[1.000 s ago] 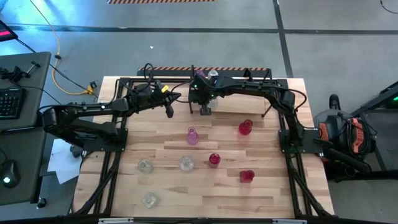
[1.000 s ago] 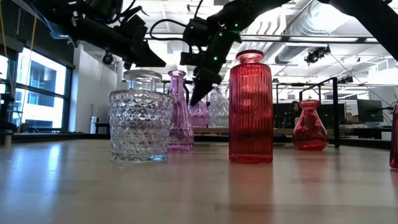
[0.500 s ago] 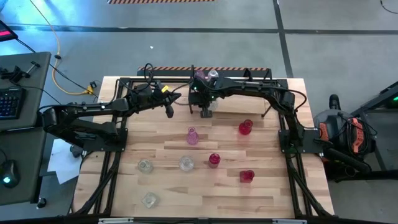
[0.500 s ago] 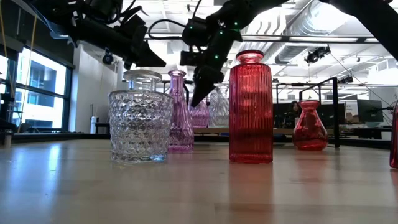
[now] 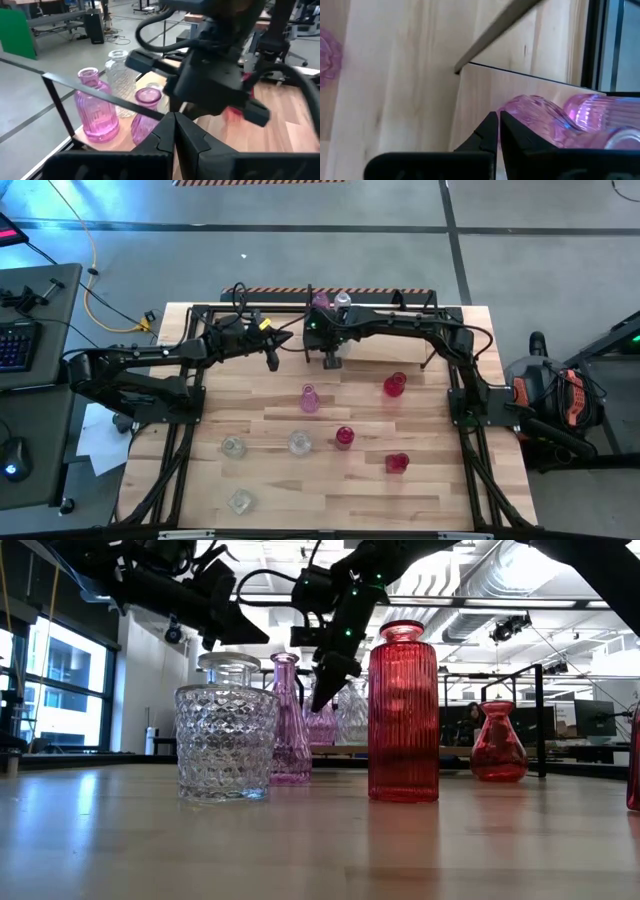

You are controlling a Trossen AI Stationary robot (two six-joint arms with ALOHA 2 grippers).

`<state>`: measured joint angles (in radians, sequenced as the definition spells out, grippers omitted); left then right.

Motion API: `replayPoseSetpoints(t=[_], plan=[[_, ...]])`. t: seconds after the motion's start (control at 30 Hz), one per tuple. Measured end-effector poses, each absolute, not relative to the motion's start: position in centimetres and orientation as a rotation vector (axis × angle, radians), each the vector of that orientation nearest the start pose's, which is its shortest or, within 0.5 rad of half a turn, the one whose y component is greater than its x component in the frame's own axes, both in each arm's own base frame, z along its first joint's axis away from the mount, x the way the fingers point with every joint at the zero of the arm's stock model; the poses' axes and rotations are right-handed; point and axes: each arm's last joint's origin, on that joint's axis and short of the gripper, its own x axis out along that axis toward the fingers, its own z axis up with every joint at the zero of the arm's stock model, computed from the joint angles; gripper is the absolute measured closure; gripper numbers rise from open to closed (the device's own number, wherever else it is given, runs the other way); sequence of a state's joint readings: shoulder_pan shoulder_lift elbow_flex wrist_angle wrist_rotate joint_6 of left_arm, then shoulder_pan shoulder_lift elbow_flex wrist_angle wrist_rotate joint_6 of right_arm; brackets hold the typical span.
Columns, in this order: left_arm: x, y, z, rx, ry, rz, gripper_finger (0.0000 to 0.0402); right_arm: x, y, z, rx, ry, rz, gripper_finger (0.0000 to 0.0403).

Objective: Sort vases onto shelf
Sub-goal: Align the violet vase with the other violet vase on the shelf

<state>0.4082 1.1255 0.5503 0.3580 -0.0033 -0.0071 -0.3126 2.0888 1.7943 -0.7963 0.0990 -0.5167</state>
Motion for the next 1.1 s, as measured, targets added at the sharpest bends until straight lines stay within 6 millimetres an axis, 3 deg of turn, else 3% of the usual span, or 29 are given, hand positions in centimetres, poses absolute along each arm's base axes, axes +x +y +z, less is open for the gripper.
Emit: replayPoseSetpoints(t=[1.1], plan=[[22.0,9.3,23.9,-0.044,0.202,0.4,0.0401,42.4,-15.4,23.6,-0.365,1.121,-0.115,0.0402]])
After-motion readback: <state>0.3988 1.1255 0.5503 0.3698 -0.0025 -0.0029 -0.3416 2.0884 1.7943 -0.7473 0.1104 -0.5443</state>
